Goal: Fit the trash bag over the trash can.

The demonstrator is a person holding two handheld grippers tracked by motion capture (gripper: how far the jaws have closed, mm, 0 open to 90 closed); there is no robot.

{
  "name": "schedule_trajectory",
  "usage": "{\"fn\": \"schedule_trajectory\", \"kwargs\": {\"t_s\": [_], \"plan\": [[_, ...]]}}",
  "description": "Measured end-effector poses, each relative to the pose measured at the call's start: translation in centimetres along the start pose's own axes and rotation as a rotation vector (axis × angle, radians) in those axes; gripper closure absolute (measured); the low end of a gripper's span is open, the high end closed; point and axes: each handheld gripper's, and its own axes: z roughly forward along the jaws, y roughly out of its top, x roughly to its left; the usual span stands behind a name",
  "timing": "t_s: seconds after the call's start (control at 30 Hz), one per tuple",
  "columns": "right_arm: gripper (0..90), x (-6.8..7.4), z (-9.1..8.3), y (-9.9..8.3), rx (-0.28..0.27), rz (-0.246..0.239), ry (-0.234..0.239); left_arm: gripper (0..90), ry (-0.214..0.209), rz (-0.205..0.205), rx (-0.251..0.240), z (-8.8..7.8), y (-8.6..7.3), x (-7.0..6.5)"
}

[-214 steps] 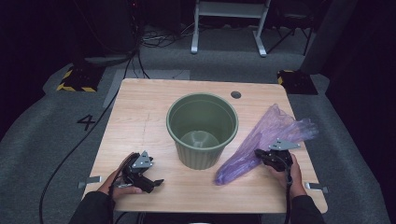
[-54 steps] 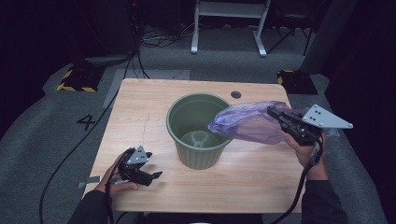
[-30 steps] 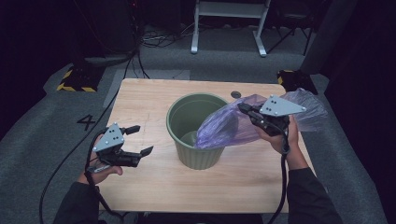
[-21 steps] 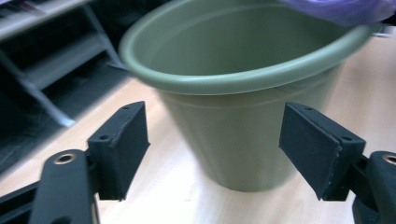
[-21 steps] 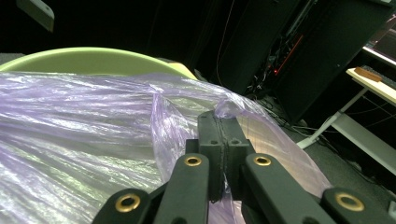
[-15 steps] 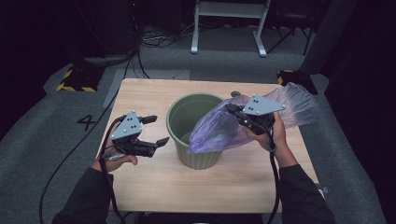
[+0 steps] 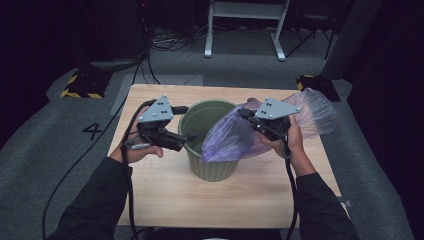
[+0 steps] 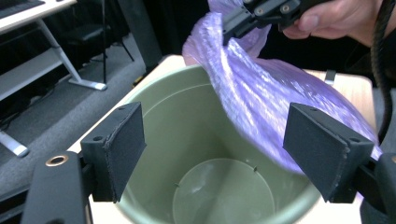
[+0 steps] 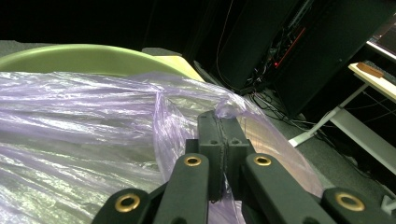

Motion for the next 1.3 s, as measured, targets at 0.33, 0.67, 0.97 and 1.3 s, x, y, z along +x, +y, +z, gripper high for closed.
{"fn": "schedule_trajectory", "kwargs": {"t_s": [0.33, 0.67, 0.97, 1.3], "plan": [[89.6, 0.7, 0.6, 0.8, -0.009, -0.022, 0.017, 19.5, -0.032, 0.079, 0.120, 5.1, 1.3, -1.8], [87.9, 1.4, 0.5, 1.6, -0.041, -0.038, 0.042, 55.0, 0.034, 0.113, 0.153, 6.6, 1.6, -1.7], [80.7, 1.7, 0.2, 1.5, -0.049, -0.042, 0.073, 89.0, 0.067, 0.142, 0.176, 7.0, 1.2, -1.1], [40.5, 1.7, -1.4, 1.0, -0.029, -0.002, 0.051, 89.7, 0.083, 0.153, 0.188, 6.7, 0.7, -0.7]]}}
